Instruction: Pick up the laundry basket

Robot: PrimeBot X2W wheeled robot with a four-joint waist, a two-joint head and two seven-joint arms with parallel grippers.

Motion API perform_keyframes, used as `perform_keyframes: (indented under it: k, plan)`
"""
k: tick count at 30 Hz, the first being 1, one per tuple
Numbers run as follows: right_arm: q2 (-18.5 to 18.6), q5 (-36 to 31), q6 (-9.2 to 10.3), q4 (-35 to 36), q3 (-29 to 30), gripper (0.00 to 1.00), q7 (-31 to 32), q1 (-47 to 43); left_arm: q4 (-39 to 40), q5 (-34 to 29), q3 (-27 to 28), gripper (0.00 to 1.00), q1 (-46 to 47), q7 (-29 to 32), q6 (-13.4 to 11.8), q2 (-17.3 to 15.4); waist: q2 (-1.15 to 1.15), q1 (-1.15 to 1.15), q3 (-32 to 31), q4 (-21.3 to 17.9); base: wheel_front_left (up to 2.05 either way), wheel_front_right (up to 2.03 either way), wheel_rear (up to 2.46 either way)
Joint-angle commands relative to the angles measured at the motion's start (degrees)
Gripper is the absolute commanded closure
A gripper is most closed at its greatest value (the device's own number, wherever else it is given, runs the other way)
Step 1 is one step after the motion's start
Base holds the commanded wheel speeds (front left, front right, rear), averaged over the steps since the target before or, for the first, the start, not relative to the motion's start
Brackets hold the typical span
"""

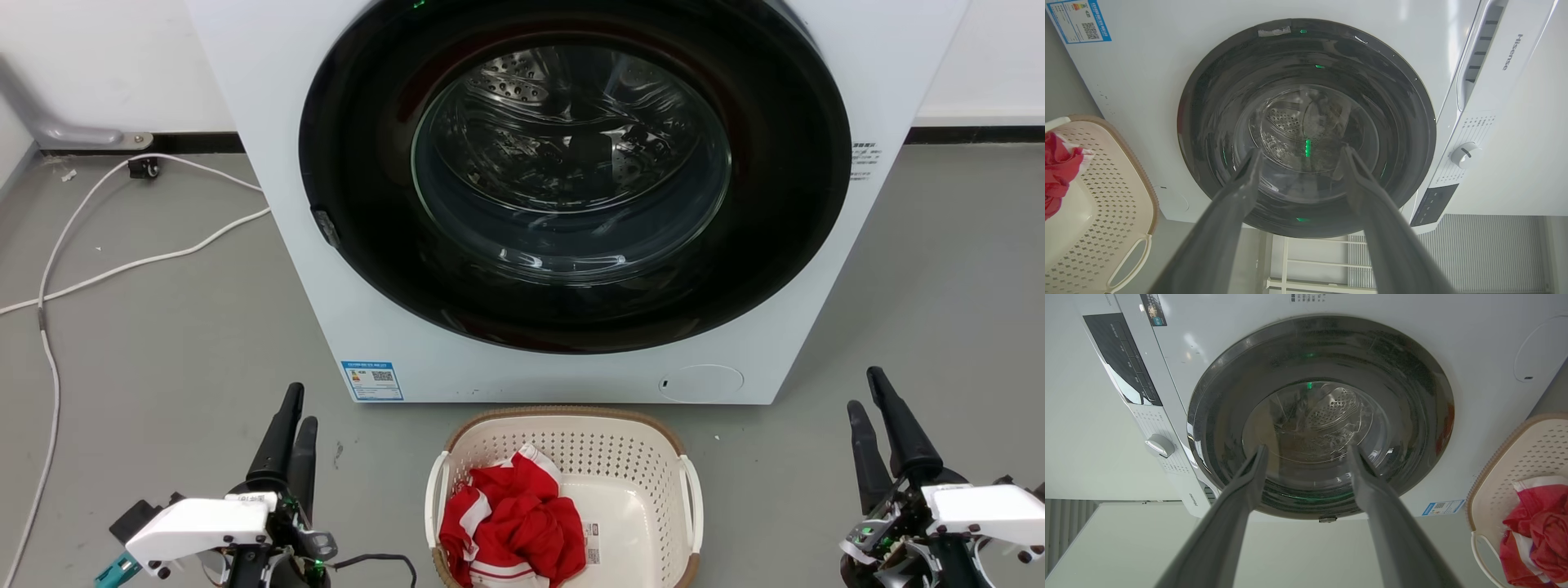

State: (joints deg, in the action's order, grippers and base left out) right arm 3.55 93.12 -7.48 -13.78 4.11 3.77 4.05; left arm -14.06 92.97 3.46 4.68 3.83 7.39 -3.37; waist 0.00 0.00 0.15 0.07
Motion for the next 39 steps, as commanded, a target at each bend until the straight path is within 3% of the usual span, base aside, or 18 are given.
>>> perform_keyframes:
  k: [1,13,39]
  plan:
    - [0.20,-0.77,-0.01,1.77,-0.46,0.00,-0.81,0.26,1.72,-0.81,-0.84,0.00,0.80,-0.79,0.03,-0.29,0.00,0.00,-0.03,0.05,0.00,0.00,0.00]
    - [0.07,-11.16,-0.01,3.68,-1.21,0.00,-3.81,-0.66,4.62,-10.13,-3.69,0.00,1.11,-3.90,0.05,-0.93,0.00,0.00,0.00,0.25,0.00,0.00,0.00]
    - [-0.20,-49.28,-0.02,8.64,-2.09,0.00,-5.88,-2.34,6.46,-43.72,-5.40,0.00,1.51,-9.18,0.07,-0.16,0.00,0.00,-0.11,0.63,0.00,0.00,0.00]
